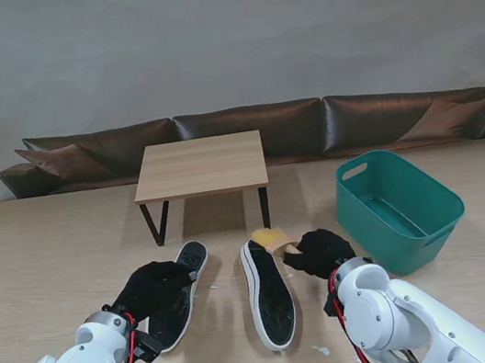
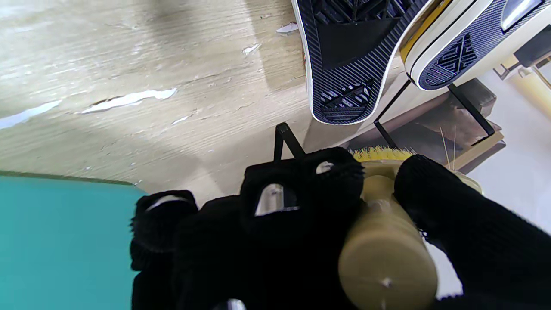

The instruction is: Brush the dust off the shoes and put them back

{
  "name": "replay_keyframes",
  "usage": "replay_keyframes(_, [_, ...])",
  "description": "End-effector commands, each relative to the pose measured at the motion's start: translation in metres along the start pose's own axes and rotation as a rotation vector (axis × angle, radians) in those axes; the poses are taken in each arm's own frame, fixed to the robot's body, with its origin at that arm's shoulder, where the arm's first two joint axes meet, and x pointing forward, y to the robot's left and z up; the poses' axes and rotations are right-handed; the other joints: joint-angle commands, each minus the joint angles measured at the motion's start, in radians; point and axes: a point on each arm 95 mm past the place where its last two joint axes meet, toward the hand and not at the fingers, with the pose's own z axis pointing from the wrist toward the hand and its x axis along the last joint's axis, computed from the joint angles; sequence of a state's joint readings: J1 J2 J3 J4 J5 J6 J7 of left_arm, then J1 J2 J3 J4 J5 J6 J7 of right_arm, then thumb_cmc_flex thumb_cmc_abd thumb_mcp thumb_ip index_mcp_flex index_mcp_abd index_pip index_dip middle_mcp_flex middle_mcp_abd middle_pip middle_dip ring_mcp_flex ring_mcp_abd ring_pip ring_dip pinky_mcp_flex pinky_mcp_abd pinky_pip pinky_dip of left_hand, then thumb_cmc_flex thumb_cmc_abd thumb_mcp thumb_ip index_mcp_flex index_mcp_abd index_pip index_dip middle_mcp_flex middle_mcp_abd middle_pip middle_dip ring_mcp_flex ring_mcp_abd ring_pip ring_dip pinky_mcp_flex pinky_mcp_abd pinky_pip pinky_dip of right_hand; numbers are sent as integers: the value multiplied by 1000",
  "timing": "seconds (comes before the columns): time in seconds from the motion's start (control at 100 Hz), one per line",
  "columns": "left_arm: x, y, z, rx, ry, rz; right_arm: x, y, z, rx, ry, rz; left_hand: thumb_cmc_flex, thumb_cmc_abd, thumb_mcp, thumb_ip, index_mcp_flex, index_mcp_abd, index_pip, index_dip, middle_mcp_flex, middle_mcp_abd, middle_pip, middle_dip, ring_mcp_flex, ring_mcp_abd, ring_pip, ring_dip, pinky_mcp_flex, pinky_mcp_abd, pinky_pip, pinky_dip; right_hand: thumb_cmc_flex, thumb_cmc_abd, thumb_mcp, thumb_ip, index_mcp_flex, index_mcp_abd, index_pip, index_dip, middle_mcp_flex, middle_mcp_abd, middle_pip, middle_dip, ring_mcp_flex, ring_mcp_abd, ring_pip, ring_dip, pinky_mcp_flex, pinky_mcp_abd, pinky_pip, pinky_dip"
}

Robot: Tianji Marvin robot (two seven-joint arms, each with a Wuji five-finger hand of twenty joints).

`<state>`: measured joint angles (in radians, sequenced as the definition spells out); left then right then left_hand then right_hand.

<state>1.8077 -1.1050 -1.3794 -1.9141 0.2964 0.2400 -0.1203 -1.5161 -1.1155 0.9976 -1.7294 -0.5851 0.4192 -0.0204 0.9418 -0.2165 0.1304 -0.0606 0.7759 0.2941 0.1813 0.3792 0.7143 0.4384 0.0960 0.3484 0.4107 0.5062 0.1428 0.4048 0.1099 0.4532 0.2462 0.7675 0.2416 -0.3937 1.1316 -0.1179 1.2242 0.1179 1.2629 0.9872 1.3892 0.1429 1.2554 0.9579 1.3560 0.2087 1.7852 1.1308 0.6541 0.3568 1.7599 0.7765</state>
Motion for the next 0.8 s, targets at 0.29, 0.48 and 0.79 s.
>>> replay_keyframes(0.29, [-3, -3, -6, 9, -8, 4, 0, -30, 12, 92, -26, -5, 15, 19, -27, 36, -14, -22, -6, -4, -11, -17, 0, -18, -40, -20, -25, -13, -13, -36, -31, -24, 53, 48, 88, 8, 136, 149, 87, -9, 60, 82, 124, 9, -55, -60, 57, -6, 513, 11, 156, 39])
replay_keyframes(0.48, [-3, -1, -7, 9, -17, 3, -6, -38, 6, 123, -18, -2, 15, 19, -26, 36, -6, -20, -3, -3, -8, -14, 1, -19, -38, -16, -25, -12, -13, -35, -29, -28, 51, 48, 88, 8, 135, 144, 86, -9, 60, 79, 124, 9, -54, -65, 57, -6, 513, 6, 156, 38])
replay_keyframes(0.79, [1, -3, -10, 6, -21, 16, -18, -43, -13, 176, 9, 9, 14, 20, -26, 35, -8, -19, -4, -4, -10, -14, 1, -19, -36, -14, -24, -11, -10, -33, -24, -31, 55, 49, 84, 9, 135, 144, 86, -9, 60, 79, 124, 9, -54, -68, 57, -7, 514, 3, 156, 37])
